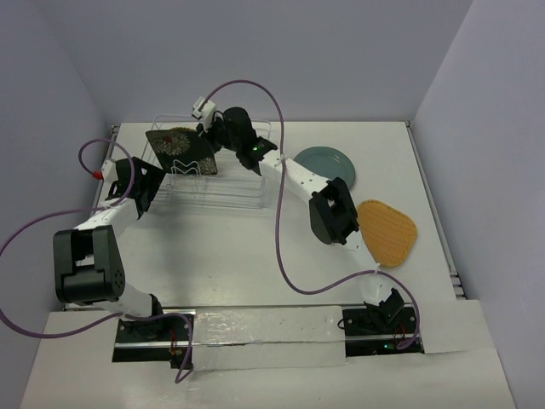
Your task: Load the plates into the dish rack
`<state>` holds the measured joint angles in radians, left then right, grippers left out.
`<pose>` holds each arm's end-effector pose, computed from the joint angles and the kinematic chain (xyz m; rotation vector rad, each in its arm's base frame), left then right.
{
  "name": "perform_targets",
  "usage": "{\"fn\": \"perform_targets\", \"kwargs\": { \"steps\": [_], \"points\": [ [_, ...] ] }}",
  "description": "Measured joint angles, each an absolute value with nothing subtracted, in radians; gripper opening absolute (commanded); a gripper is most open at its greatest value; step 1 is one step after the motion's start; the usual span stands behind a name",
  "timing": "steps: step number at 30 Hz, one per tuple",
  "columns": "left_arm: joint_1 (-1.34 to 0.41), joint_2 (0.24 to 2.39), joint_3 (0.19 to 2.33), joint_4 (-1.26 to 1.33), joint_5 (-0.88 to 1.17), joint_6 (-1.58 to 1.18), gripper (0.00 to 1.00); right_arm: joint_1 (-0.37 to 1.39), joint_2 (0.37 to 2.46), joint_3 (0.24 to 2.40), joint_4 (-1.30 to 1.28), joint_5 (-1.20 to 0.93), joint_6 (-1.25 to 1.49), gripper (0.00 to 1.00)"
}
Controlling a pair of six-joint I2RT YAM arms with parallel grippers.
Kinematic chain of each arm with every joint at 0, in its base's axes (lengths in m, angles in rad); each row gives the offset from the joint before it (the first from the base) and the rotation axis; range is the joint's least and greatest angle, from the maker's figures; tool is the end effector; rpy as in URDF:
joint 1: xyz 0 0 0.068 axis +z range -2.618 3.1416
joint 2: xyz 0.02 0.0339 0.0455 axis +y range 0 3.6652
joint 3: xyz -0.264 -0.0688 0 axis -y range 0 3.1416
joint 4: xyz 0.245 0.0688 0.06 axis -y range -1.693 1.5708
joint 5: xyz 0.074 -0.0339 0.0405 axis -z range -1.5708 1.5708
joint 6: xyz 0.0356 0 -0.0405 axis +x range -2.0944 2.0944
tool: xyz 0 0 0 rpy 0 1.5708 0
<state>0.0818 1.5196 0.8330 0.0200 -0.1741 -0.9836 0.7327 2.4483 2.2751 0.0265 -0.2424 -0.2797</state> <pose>0.3182 0.0323 0.2008 -1.2195 1.8816 -0.2981 0.4270 0.3957 0.2832 -1.0001 1.4281 0.5419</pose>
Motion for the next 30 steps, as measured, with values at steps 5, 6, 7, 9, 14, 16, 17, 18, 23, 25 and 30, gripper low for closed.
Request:
{"fn": "perform_targets", "kwargs": {
  "steps": [5, 6, 7, 9, 14, 16, 17, 18, 23, 25, 30],
  "points": [
    [0.082, 1.520, 0.833, 0.020, -0.174, -0.983, 0.99, 0.723, 2.448, 2.265, 0.037, -0.256, -0.250, 0.02],
    [0.082, 1.519, 0.833, 0.019, -0.174, -0.983, 0.99, 0.720, 2.448, 2.265, 0.037, -0.259, -0.244, 0.06],
    [0.082, 1.518, 0.833, 0.019, -0.174, -0.983, 0.99, 0.717, 2.448, 2.264, 0.036, -0.259, -0.235, 0.13],
    [0.082, 1.514, 0.833, 0.019, -0.174, -0.983, 1.00, 0.712, 2.448, 2.261, 0.037, -0.263, -0.221, 0.32],
    [0.082, 1.483, 0.833, 0.010, -0.174, -0.983, 0.99, 0.704, 2.424, 2.177, 0.083, -0.269, -0.191, 0.57],
    [0.082, 1.468, 0.833, 0.000, -0.175, -0.983, 0.99, 0.704, 2.405, 2.134, 0.099, -0.269, -0.185, 0.66],
    [0.082, 1.461, 0.833, -0.006, -0.175, -0.983, 0.99, 0.704, 2.396, 2.117, 0.104, -0.269, -0.182, 0.71],
    [0.082, 1.454, 0.833, -0.010, -0.175, -0.983, 0.99, 0.704, 2.386, 2.101, 0.107, -0.269, -0.178, 0.78],
    [0.082, 1.417, 0.833, -0.024, -0.176, -0.982, 0.99, 0.704, 2.327, 2.061, 0.122, -0.253, -0.160, 0.96],
    [0.082, 1.390, 0.833, -0.027, -0.178, -0.977, 0.99, 0.700, 2.289, 2.045, 0.128, -0.235, -0.148, 1.00],
    [0.082, 1.290, 0.847, -0.076, -0.181, -0.937, 0.99, 0.673, 2.116, 1.923, 0.140, -0.193, -0.094, 1.00]
  ]
}}
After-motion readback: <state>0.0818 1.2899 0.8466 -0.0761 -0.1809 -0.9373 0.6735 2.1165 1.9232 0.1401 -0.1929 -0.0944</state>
